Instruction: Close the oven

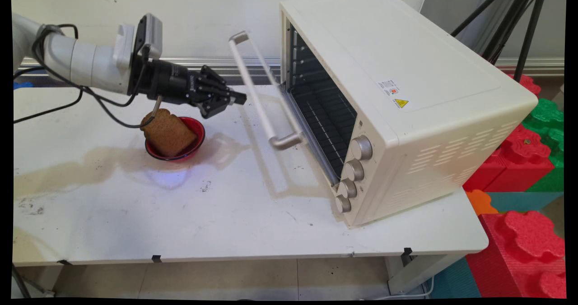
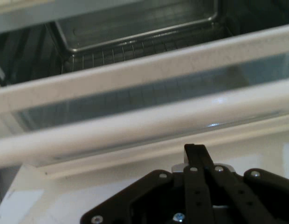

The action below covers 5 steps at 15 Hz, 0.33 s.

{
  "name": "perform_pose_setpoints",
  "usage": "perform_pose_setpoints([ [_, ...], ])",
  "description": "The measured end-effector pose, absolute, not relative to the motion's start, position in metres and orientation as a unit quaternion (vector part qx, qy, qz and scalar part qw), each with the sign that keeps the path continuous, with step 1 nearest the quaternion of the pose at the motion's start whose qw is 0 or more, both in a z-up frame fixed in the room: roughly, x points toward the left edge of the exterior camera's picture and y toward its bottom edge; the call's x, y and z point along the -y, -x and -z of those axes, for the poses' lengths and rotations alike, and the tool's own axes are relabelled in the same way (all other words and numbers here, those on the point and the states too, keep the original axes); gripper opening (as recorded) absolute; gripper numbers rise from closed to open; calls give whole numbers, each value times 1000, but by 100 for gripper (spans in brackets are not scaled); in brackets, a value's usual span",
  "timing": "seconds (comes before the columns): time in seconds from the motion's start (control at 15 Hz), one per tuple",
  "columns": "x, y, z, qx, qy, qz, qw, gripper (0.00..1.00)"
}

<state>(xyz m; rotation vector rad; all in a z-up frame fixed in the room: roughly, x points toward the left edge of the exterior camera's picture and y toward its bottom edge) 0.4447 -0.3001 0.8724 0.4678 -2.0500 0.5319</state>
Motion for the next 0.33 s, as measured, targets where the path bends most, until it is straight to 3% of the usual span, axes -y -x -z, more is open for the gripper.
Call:
perform_pose_setpoints([
  [0.33,312,-430,-884,830,-185,-222,477,0],
])
